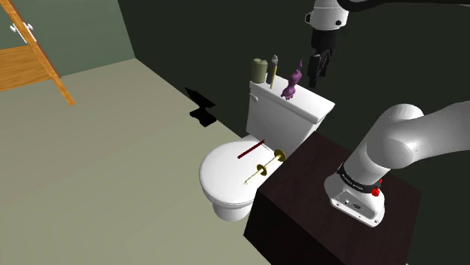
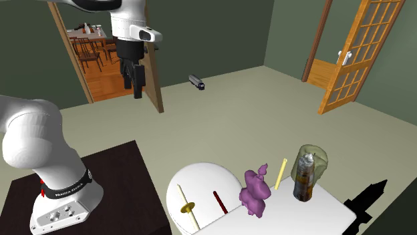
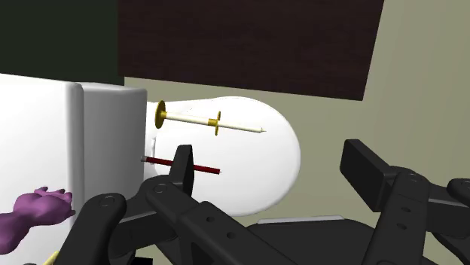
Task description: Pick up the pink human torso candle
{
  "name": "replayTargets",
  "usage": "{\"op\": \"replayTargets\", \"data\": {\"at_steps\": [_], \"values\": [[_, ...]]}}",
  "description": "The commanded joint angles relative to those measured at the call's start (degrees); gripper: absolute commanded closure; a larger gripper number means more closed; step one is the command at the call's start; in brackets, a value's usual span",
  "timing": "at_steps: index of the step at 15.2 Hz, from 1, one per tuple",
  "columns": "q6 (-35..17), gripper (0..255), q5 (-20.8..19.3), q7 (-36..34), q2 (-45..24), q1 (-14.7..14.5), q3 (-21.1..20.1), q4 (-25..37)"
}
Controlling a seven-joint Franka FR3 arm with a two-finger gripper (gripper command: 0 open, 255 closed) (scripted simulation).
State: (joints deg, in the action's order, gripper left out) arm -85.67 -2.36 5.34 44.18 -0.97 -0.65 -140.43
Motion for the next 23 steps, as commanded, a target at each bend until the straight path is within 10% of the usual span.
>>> {"op": "replayTargets", "data": {"at_steps": [1, 23], "values": [[0.0, 0, 0.0, 0.0, 0.0, 0.0, 0.0, 0.0], [-34.7, 0, -6.6, 14.5, -28.0, 8.8, 20.1, 8.4]]}}
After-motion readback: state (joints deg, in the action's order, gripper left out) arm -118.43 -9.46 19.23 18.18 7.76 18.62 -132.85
